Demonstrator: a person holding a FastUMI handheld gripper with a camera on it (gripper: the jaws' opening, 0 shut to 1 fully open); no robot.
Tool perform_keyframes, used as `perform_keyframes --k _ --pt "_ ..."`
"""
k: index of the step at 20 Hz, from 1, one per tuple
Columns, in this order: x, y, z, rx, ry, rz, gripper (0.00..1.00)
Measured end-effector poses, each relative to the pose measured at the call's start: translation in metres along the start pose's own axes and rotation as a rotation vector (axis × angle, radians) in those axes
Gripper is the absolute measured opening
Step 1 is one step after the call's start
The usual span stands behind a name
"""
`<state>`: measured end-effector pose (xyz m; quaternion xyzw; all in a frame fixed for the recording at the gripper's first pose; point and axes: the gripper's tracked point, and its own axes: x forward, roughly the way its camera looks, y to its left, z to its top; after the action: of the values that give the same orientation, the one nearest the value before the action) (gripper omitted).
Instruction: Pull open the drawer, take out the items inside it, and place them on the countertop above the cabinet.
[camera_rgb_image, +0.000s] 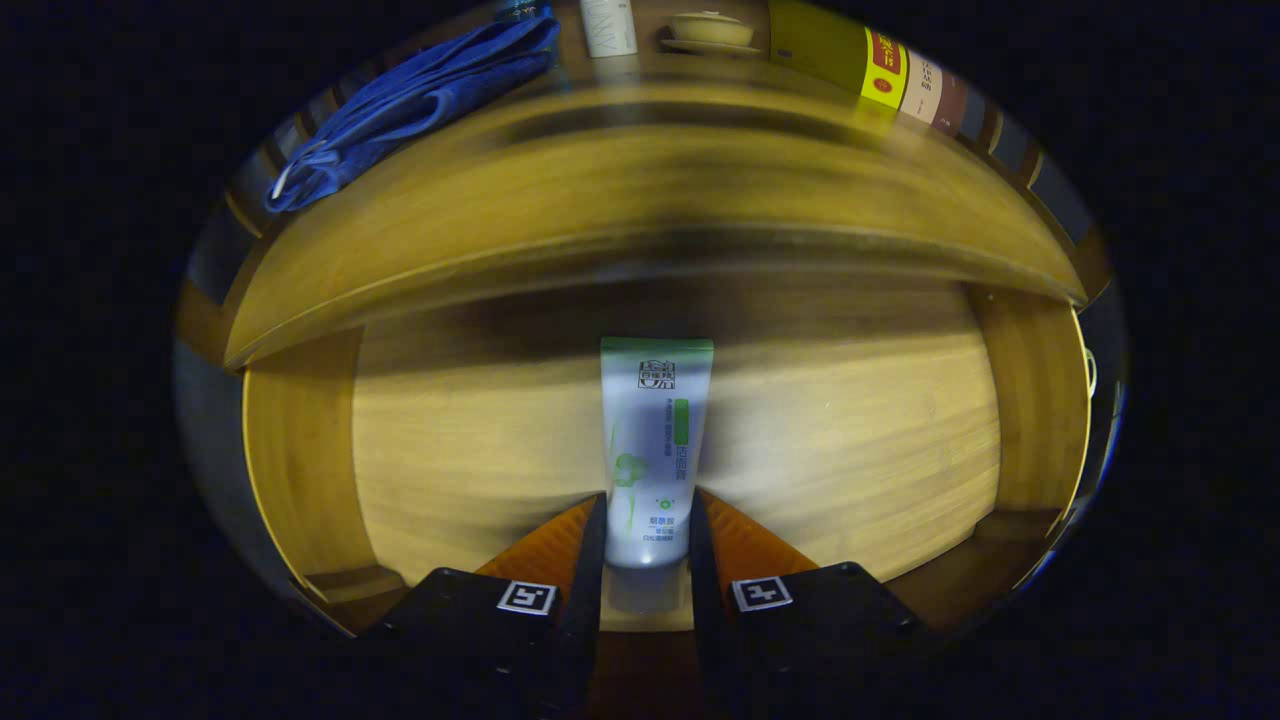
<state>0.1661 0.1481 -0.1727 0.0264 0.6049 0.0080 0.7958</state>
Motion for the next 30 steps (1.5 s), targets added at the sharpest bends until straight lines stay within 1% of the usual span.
perform_keyframes --k 3,5,6,7,8,10,13,16,18,20,22,24,27,30 --pt "-0.036 0.021 0.015 -0.048 -0.045 0.017 0.50" --pt "-0.062 0.038 0.027 -0.059 -0.064 0.047 0.50" --pt "-0.071 0.006 -0.014 -0.058 -0.073 0.070 0.50" --pt "-0.079 0.007 0.012 -0.060 -0.090 0.080 0.50" --pt "-0.092 0.011 0.022 -0.069 -0.109 0.079 0.50" --pt "-0.099 0.021 0.020 -0.079 -0.141 0.077 0.49" --pt "-0.121 0.016 0.016 -0.078 -0.174 0.103 0.50" --pt "-0.148 0.015 0.020 -0.109 -0.259 0.102 0.50" --pt "-0.172 0.020 0.025 -0.102 -0.313 0.133 0.50" --pt "-0.193 0.023 0.043 -0.099 -0.393 0.150 0.49" --pt "-0.212 0.017 0.072 -0.097 -0.510 0.124 0.49" --pt "-0.223 0.015 0.097 -0.083 -0.591 0.107 0.50" --pt "-0.223 0.022 0.125 -0.070 -0.639 0.142 0.49" --pt "-0.211 0.032 0.151 -0.095 -0.673 0.168 0.49"
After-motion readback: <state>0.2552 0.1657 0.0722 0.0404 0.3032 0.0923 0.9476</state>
